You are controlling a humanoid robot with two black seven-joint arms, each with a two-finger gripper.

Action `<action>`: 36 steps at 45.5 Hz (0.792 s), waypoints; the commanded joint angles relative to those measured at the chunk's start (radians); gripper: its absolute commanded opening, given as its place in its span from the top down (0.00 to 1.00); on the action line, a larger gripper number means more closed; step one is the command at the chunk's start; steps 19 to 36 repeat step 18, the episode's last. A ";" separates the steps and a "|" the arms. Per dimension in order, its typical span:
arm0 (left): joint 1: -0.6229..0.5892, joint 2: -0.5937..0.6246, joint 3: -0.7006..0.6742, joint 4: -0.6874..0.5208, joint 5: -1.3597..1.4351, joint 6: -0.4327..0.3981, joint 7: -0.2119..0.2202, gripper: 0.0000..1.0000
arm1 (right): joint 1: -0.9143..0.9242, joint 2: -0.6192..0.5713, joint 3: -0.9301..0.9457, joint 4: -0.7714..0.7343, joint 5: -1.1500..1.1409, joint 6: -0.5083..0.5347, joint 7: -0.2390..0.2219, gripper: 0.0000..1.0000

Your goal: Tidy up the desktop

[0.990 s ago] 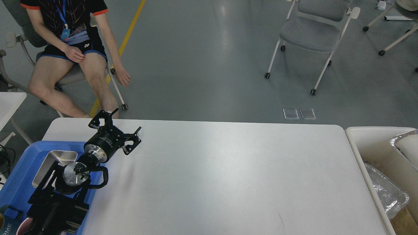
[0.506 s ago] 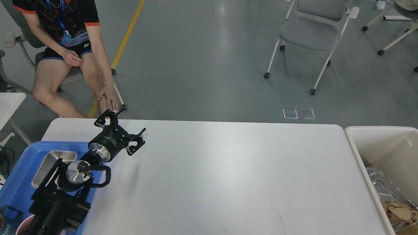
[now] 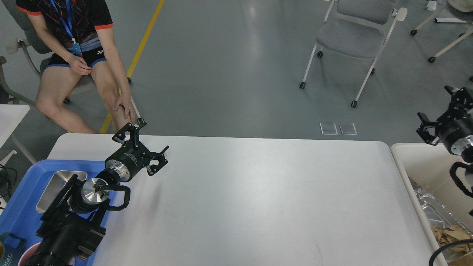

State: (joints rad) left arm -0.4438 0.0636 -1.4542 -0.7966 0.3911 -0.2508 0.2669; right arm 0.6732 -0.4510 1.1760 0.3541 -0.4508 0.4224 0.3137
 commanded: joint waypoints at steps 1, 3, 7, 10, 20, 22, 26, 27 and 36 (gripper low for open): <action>-0.006 -0.001 -0.002 0.000 0.000 0.001 0.000 0.03 | 0.006 0.096 0.010 0.032 0.003 -0.001 0.070 0.00; -0.006 -0.002 -0.002 0.000 0.000 0.002 0.000 0.03 | 0.009 0.127 0.014 0.040 0.012 0.001 0.070 0.00; -0.004 -0.004 -0.002 0.000 0.000 0.005 0.000 0.03 | 0.011 0.182 0.022 0.055 0.049 0.001 0.068 0.00; -0.004 -0.004 -0.002 0.000 -0.002 0.007 0.000 0.03 | 0.013 0.221 0.022 0.059 0.063 0.001 0.068 0.00; -0.007 -0.002 -0.002 0.000 -0.002 0.007 0.000 0.03 | 0.013 0.253 0.025 0.059 0.064 -0.001 0.068 0.00; -0.007 -0.002 -0.002 0.000 -0.002 0.007 0.000 0.03 | 0.013 0.253 0.025 0.059 0.064 -0.001 0.068 0.00; -0.007 -0.002 -0.002 0.000 -0.002 0.007 0.000 0.03 | 0.013 0.253 0.025 0.059 0.064 -0.001 0.068 0.00; -0.007 -0.002 -0.002 0.000 -0.002 0.007 0.000 0.03 | 0.013 0.253 0.025 0.059 0.064 -0.001 0.068 0.00; -0.007 -0.002 -0.002 0.000 -0.002 0.007 0.000 0.03 | 0.013 0.253 0.025 0.059 0.064 -0.001 0.068 0.00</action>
